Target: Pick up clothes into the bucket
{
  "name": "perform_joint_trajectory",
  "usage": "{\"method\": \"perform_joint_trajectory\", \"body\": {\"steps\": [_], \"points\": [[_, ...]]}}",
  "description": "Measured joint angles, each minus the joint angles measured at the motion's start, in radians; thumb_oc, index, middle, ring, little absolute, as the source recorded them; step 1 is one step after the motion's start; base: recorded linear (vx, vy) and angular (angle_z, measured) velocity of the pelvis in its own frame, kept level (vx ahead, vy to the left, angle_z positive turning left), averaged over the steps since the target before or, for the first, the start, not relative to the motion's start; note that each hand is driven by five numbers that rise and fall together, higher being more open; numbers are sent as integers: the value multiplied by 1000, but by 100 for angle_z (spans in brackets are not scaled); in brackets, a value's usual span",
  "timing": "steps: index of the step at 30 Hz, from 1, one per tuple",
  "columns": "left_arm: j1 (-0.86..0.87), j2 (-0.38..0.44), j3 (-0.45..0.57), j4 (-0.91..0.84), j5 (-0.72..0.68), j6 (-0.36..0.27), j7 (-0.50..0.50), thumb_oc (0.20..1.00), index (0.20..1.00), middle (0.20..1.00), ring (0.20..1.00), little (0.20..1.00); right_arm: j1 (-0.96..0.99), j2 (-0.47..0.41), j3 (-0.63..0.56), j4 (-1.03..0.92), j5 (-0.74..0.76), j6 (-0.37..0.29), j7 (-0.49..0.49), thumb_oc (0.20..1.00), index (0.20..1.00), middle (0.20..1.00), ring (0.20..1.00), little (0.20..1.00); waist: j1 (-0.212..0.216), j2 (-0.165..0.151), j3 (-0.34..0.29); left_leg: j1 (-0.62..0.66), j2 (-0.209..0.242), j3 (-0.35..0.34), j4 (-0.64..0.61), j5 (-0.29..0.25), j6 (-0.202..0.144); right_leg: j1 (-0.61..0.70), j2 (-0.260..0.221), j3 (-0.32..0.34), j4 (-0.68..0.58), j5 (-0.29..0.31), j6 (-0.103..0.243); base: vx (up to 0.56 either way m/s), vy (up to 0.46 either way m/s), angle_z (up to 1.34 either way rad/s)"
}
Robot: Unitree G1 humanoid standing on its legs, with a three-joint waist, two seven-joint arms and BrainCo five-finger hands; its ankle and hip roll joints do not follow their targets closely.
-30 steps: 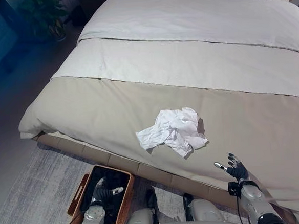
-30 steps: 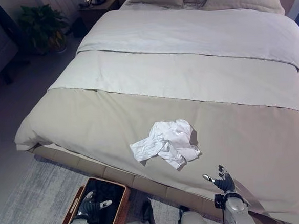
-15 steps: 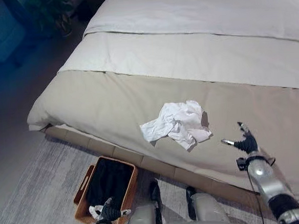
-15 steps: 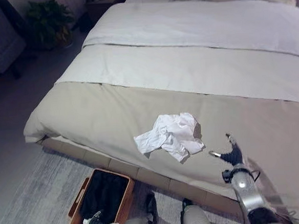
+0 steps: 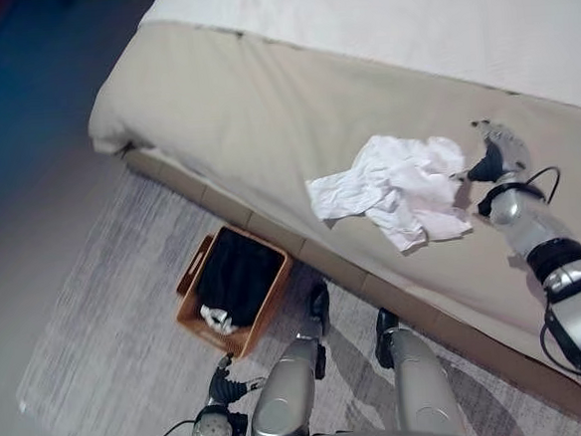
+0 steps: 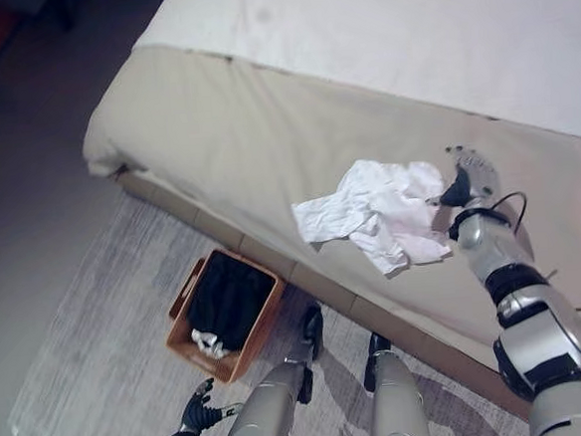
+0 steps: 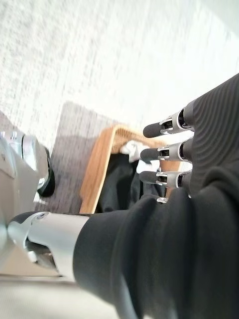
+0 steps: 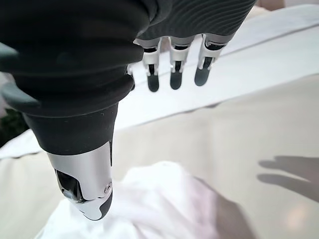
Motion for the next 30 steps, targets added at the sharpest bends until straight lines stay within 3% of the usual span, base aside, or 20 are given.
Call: {"method": "perform_joint_trajectory", "body": {"steps": [7,15,16,17,18,19,20,24,30], "points": [[-53,50,-88,-121,-30,-2,30,1000,1000,1000,1000,1000,-161,-14,61,148,42,7,-9,1000,1000,1000,1000,1000,27,10,85,-146,-42,-44,54,11,7,-160,-52,-33,131,-36,-15,-48,8,23],[-77,64,-109,-235,-56,-17,47,1000,1000,1000,1000,1000,-237,-60,73,201,75,21,-38,1000,1000,1000,1000,1000,36,15,87,-311,-99,-48,144,-1,10,-324,-113,-26,246,-74,-12,14,46,15],[-79,64,-111,-260,-60,-23,49,1000,1000,1000,1000,1000,-261,-67,74,200,80,23,-38,868,868,868,868,868,38,16,86,-344,-103,-46,162,-12,10,-355,-116,-23,255,-77,-16,6,20,4],[-86,65,-114,-267,-61,-26,49,1000,1000,1000,1000,1000,-273,-75,76,199,89,22,-34,821,821,821,821,821,39,16,86,-365,-107,-44,173,-12,9,-373,-118,-21,264,-77,-16,8,6,5],[-104,64,-122,-272,-63,-27,49,1000,1000,1000,1000,1000,-292,-91,78,199,114,19,-19,536,536,536,536,536,41,16,86,-396,-113,-43,195,-14,7,-401,-126,-21,283,-77,-16,6,17,8],[-114,62,-123,-272,-69,-27,49,1000,1000,1000,1000,1000,-305,-96,78,201,127,19,-13,395,395,395,395,395,42,16,86,-407,-114,-44,203,-14,6,-410,-127,-21,287,-77,-16,11,25,9],[-132,58,-125,-272,-71,-26,48,1000,1000,1000,1000,1000,-323,-106,79,206,139,21,-4,200,200,200,200,200,46,16,87,-416,-116,-44,214,-15,6,-416,-129,-21,293,-77,-16,13,27,5],[-140,52,-127,-298,-73,-28,46,1000,1000,1000,1000,1000,-351,-125,85,191,213,18,64,200,200,200,200,200,48,16,87,-439,-115,-38,240,-23,6,-433,-126,-16,296,-76,-14,-3,25,-4],[-152,50,-123,-298,-100,-25,46,1000,1000,1000,1000,1000,-354,-123,85,114,299,3,75,200,200,200,200,200,46,14,88,-457,-99,1,248,-24,10,-457,-102,24,275,-39,0,-18,53,-23]]}}
